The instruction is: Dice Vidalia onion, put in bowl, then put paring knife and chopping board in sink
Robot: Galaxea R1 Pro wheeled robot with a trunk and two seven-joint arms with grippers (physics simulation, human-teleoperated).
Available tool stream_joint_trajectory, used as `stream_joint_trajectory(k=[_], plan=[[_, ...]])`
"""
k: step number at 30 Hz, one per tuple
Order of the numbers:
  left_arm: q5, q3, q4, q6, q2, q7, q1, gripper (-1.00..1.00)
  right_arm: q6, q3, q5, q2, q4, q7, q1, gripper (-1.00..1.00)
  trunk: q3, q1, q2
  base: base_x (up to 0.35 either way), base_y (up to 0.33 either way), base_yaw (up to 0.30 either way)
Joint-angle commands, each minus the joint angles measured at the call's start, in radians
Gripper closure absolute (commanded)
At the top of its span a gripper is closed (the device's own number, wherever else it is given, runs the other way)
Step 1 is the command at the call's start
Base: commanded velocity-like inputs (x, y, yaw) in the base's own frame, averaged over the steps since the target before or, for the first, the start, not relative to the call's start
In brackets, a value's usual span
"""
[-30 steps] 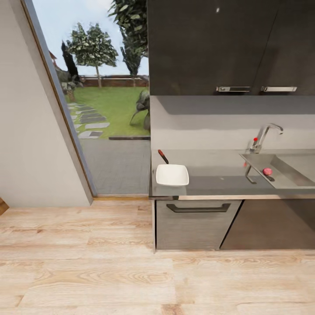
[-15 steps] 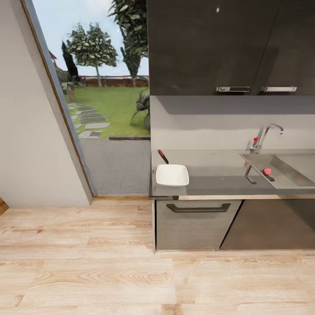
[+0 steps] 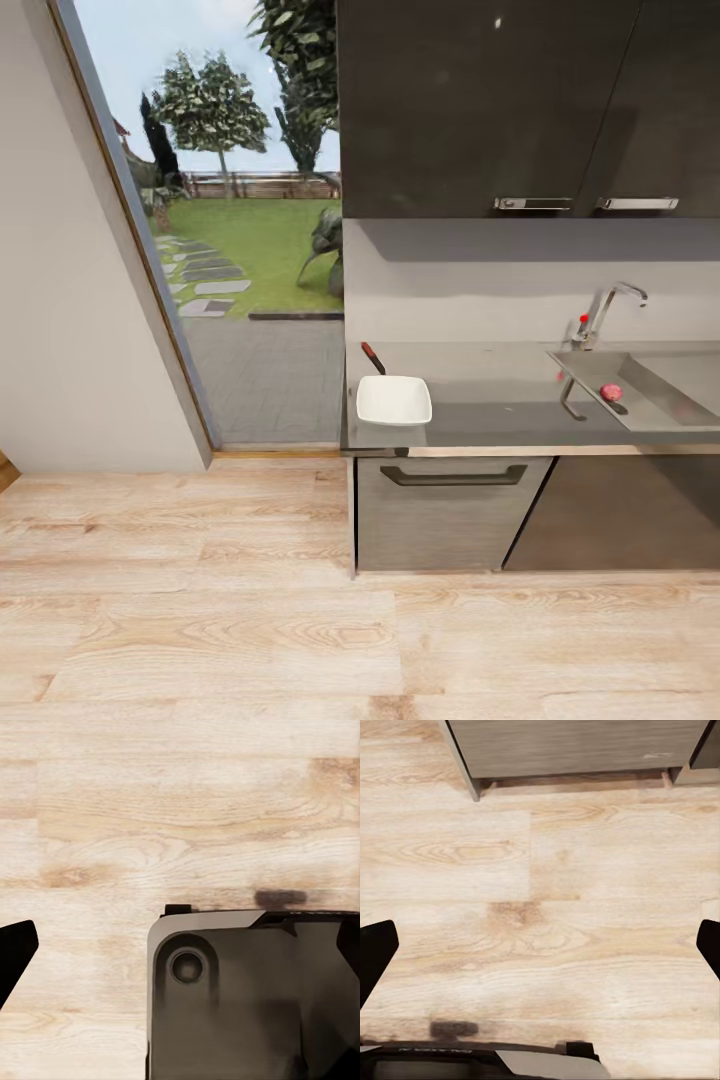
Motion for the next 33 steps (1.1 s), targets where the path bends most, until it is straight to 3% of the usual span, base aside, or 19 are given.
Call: stream_joint_trajectory(k=[1, 16, 33], plan=[[0.001, 0.0, 0.001, -0.003, 0.0, 0.0, -0.001, -1.0, -0.002, 0.004, -0.011, 0.0, 0.001, 0.004, 0.0, -1.0, -0.002, 0.001, -0.002, 0.0, 0.0, -0.018], [-0.001, 0.0, 0.014, -0.003, -0.002, -0.001, -0.001, -1.0, -0.003, 0.003, -0.011, 0.001, 0.004, 0.004, 0.0, -1.0, 0.012, 0.001, -0.002, 0.0, -0.012, -0.195], [-0.001, 0.0, 0.02, -0.003, -0.004, -0.001, -0.001, -1.0, -0.003, 0.004, -0.011, 0.001, 0.007, 0.006, 0.0, -1.0, 0.029, 0.001, -0.002, 0.047, -0.286, -0.226]])
